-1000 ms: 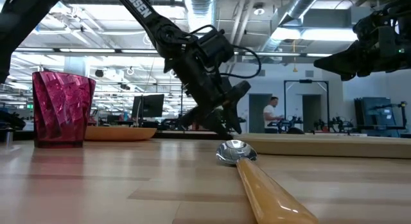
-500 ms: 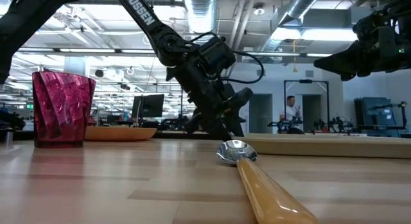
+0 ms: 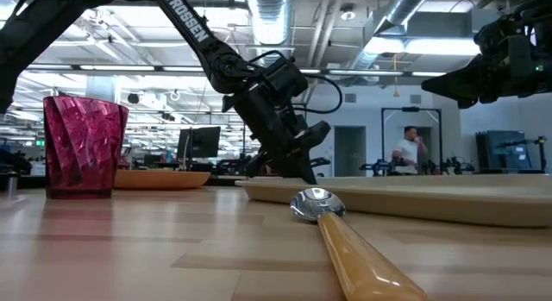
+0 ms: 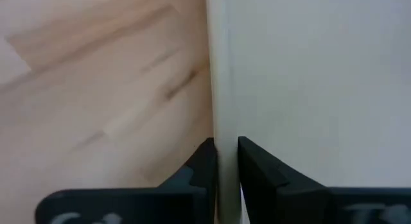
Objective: Pick and place plate/cup/fork/spoon on tray
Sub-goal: Prepare the gray serving tray
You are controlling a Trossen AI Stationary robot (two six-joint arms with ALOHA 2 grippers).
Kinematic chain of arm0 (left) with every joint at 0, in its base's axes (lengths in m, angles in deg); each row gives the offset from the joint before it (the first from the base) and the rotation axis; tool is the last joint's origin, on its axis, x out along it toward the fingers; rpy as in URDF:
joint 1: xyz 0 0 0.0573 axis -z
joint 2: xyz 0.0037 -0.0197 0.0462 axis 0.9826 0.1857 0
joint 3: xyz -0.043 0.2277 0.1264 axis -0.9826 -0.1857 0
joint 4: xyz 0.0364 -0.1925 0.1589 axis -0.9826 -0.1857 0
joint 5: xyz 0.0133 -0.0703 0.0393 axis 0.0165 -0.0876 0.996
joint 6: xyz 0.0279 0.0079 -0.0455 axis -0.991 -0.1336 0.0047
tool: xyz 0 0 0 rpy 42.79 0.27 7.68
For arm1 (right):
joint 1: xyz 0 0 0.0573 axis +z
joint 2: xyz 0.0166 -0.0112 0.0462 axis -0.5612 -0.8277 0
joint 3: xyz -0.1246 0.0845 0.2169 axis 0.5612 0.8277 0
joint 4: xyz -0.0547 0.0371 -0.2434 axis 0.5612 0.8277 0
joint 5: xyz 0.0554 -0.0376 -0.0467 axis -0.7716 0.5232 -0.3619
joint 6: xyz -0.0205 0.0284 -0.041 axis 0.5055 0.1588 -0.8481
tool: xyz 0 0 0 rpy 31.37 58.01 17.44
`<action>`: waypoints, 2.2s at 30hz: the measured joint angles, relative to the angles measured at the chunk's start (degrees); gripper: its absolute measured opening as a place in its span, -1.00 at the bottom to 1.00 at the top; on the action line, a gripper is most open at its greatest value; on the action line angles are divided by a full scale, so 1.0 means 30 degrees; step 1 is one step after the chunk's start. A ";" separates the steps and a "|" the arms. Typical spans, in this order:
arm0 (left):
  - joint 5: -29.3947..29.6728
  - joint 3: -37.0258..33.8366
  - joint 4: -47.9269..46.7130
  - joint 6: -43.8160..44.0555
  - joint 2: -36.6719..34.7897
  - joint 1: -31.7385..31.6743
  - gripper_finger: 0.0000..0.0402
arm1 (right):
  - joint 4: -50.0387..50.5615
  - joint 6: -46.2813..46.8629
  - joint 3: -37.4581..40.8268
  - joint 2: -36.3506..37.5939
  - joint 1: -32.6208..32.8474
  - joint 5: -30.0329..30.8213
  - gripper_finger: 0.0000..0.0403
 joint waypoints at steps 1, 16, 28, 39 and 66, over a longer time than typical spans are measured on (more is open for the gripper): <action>0.0018 0.0001 0.0020 0.0007 0.0000 -0.0094 -0.83 | -0.0002 0.0000 0.0000 0.0003 0.0000 0.0000 -0.79; 0.1093 -0.0014 0.0534 -0.0790 -0.1863 -0.1196 -0.85 | 0.0006 0.0000 0.0000 0.0000 0.0000 0.0000 -0.79; 0.0306 0.0023 -0.2227 -0.5454 -0.5162 -0.3107 -0.88 | 0.0002 0.0000 0.0000 0.0000 0.0000 0.0000 -0.79; -0.3424 0.0023 -0.2978 -1.0688 -0.5450 -0.5640 -0.89 | 0.0004 0.0000 0.0000 0.0000 0.0000 0.0000 -0.79; -0.9786 0.1303 -0.0197 -1.7132 -0.3569 -0.6541 -0.90 | -0.0101 0.0007 -0.0007 -0.0086 0.0000 0.0024 -0.79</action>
